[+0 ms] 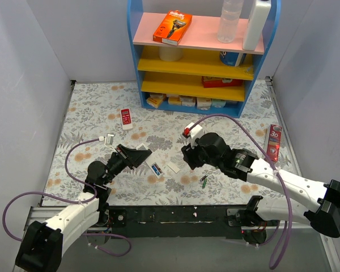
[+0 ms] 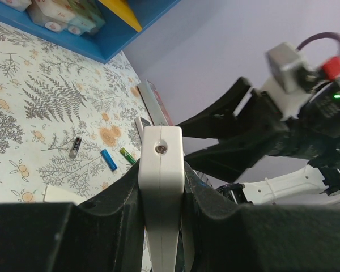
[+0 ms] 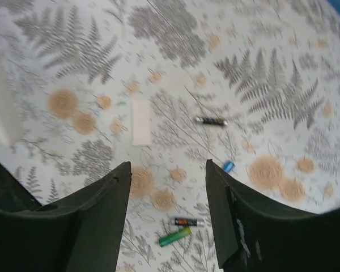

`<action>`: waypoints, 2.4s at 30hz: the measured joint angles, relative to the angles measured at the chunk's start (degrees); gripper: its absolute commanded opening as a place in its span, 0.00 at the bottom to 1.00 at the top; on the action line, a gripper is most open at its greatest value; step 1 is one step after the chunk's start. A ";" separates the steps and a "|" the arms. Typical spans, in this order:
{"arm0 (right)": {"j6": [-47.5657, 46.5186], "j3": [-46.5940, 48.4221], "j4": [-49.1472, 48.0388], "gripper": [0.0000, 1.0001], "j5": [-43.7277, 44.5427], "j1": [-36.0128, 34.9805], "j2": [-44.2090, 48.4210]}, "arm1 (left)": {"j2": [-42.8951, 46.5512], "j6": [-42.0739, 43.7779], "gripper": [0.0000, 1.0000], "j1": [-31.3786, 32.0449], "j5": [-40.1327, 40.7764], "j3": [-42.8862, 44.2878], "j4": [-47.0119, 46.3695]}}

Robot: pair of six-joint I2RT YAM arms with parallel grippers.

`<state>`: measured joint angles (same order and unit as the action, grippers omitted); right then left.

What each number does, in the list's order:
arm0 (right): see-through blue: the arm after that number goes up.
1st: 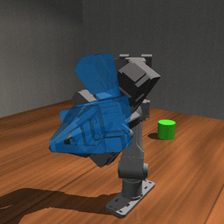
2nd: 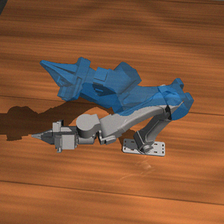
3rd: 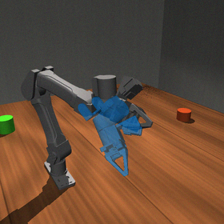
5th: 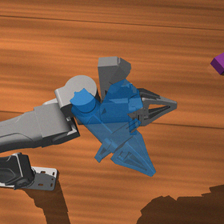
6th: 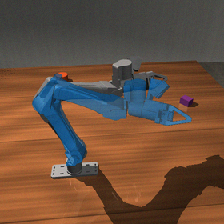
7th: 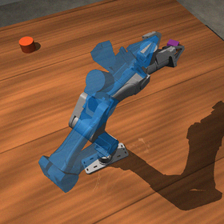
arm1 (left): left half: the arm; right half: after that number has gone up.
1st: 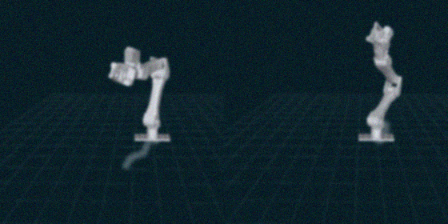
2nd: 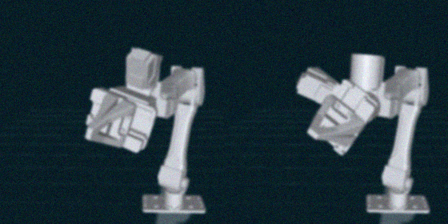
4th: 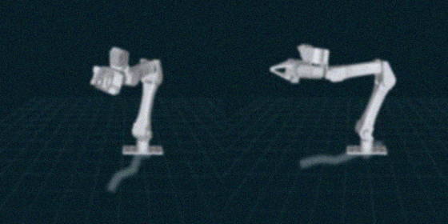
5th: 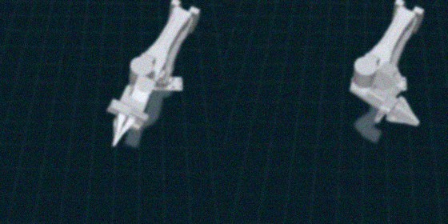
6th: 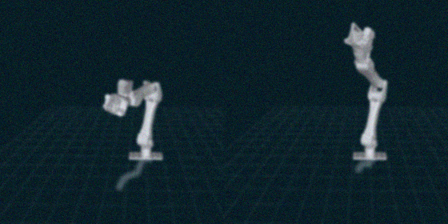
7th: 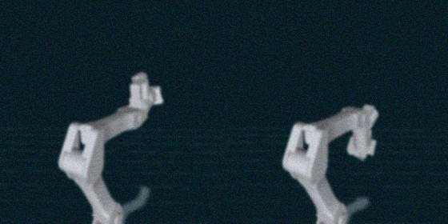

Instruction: Load the batteries into the remote control

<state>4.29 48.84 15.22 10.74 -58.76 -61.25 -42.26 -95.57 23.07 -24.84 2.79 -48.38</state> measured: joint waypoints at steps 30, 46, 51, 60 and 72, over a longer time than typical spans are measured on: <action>15.26 -11.15 -2.12 0.45 4.07 13.75 -15.96 | -2.36 -1.77 0.00 0.02 0.22 -0.07 -4.37; 14.86 -10.75 -4.94 0.22 4.11 13.75 -20.11 | -2.21 -2.89 0.00 0.02 0.22 -0.07 -4.39; 14.51 -10.78 -4.28 0.13 4.15 13.75 -19.61 | -2.10 -3.43 0.00 0.02 0.28 -0.07 -4.39; 11.91 -9.60 0.90 0.09 2.27 11.26 -11.10 | -5.07 -6.40 0.00 0.02 1.55 -0.07 -7.13; 10.51 6.69 10.93 0.09 4.00 -5.97 -8.09 | -5.68 -9.27 0.00 0.02 5.22 -0.07 -7.56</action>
<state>14.81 55.53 26.15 14.74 -64.73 -69.34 -47.94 -104.84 23.09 -19.62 2.72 -55.94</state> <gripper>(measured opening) 0.182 0.230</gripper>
